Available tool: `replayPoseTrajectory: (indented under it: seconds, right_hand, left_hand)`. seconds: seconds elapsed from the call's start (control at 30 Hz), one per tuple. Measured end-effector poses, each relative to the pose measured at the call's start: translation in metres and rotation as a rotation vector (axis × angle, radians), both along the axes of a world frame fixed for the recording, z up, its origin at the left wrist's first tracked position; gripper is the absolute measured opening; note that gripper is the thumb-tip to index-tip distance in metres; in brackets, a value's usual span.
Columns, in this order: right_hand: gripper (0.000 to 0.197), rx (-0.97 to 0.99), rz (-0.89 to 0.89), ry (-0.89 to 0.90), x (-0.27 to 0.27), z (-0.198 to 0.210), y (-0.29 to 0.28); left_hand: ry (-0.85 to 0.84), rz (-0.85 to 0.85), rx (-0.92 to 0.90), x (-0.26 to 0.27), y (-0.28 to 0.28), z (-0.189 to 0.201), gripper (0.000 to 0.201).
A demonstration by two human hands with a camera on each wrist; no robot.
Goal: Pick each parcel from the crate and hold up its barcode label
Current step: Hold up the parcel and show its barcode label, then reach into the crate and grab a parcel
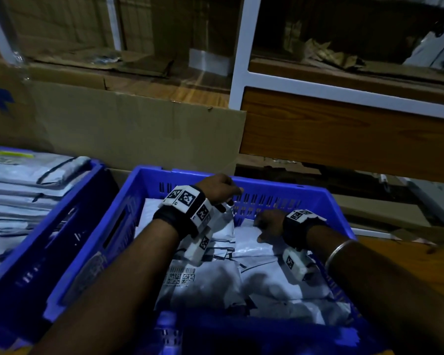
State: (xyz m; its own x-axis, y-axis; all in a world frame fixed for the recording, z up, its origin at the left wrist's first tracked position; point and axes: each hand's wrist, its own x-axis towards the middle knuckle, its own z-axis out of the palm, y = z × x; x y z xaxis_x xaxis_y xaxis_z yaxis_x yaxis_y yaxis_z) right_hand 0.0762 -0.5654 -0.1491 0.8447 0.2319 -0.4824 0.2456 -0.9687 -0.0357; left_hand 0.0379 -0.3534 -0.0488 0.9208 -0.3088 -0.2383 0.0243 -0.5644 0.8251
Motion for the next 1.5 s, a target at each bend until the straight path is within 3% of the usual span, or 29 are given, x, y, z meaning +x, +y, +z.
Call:
replayPoseTrajectory:
  seconds: [0.2, 0.3, 0.43, 0.57, 0.7, 0.9, 1.0, 1.33, 1.5]
  right_hand:
    - [0.042, -0.062, 0.008, -0.010, -0.002, -0.008, -0.001]
    - [0.031, -0.070, 0.019, -0.030, -0.003, -0.013, -0.003]
    - [0.058, -0.031, -0.043, -0.024, -0.004, -0.014, -0.006]
    - [0.059, -0.066, -0.046, 0.040, -0.006, -0.010, -0.004]
    - [0.069, 0.005, -0.075, -0.009, -0.010, -0.011, -0.010]
    - [0.043, 0.137, -0.101, -0.076, -0.008, 0.000, -0.018]
    - [0.043, 0.235, -0.111, -0.115, -0.009, 0.010, -0.024]
    - [0.038, 0.258, -0.088, -0.195, -0.013, 0.096, -0.050]
    - [0.034, 0.470, -0.084, -0.259, -0.025, 0.125, -0.059]
  left_hand:
    - [0.011, 0.005, -0.032, -0.003, 0.000, 0.000, 0.020]
    - [0.025, -0.002, -0.052, -0.004, -0.002, 0.000, 0.018]
    - [0.023, 0.004, -0.038, -0.003, -0.002, 0.000, 0.026]
    - [0.028, 0.002, -0.030, -0.004, -0.003, 0.000, 0.033]
    - [0.038, -0.006, -0.044, -0.006, -0.004, 0.000, 0.032]
    - [0.048, 0.001, -0.006, -0.007, -0.004, -0.005, 0.032]
    - [0.040, 0.011, -0.011, -0.008, -0.005, -0.005, 0.029]
    - [0.038, 0.007, -0.054, -0.002, -0.006, -0.010, 0.017]
    - [-0.005, 0.044, -0.003, 0.000, -0.005, -0.012, 0.041]
